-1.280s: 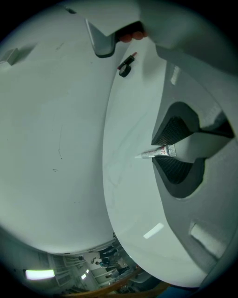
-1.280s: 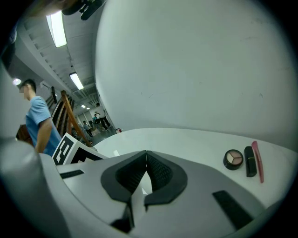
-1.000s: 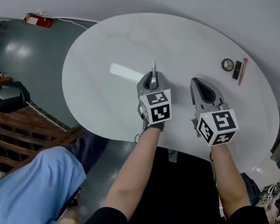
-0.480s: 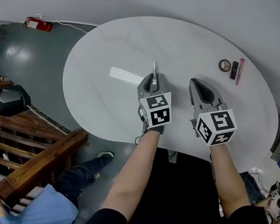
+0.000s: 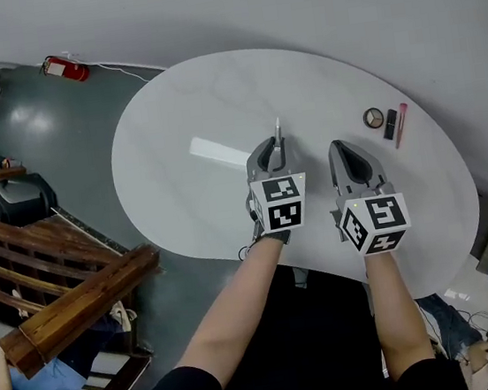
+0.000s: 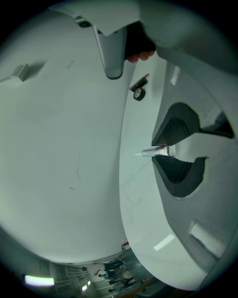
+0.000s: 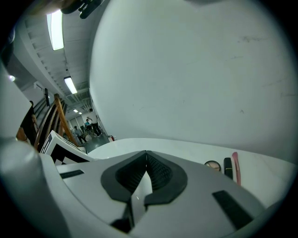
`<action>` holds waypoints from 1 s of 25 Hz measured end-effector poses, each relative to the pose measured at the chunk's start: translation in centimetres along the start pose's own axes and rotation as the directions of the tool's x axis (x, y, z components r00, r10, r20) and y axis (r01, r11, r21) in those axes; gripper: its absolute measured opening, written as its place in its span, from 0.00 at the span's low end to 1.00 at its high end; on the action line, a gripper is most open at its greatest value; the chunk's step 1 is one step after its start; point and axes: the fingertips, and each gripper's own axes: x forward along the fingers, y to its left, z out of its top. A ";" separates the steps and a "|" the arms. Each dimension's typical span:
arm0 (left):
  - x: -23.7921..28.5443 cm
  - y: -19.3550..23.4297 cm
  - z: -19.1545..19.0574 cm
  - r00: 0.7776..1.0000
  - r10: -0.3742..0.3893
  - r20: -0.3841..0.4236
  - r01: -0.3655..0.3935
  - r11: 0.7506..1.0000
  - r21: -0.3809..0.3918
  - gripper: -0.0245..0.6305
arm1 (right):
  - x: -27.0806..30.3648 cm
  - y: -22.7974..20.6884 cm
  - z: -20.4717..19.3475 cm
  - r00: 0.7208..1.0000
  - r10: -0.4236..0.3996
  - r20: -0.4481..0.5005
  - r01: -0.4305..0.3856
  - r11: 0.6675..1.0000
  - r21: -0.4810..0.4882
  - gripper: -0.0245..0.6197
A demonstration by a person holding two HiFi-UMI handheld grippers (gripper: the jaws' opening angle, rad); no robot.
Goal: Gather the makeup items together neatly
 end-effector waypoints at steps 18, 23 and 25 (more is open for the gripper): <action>2.5 -9.6 3.1 0.989 -0.150 0.011 0.148 0.983 0.107 0.15 | -4.3 -7.3 0.6 0.990 -0.133 0.040 0.131 0.990 0.060 0.06; 3.5 -11.4 3.9 0.986 -0.167 0.009 0.164 0.978 0.128 0.15 | -4.6 -9.2 0.6 0.988 -0.146 0.039 0.143 0.987 0.075 0.06; 3.9 -11.9 4.1 0.985 -0.171 0.006 0.169 0.977 0.131 0.15 | -4.5 -9.9 0.7 0.988 -0.148 0.038 0.145 0.986 0.079 0.06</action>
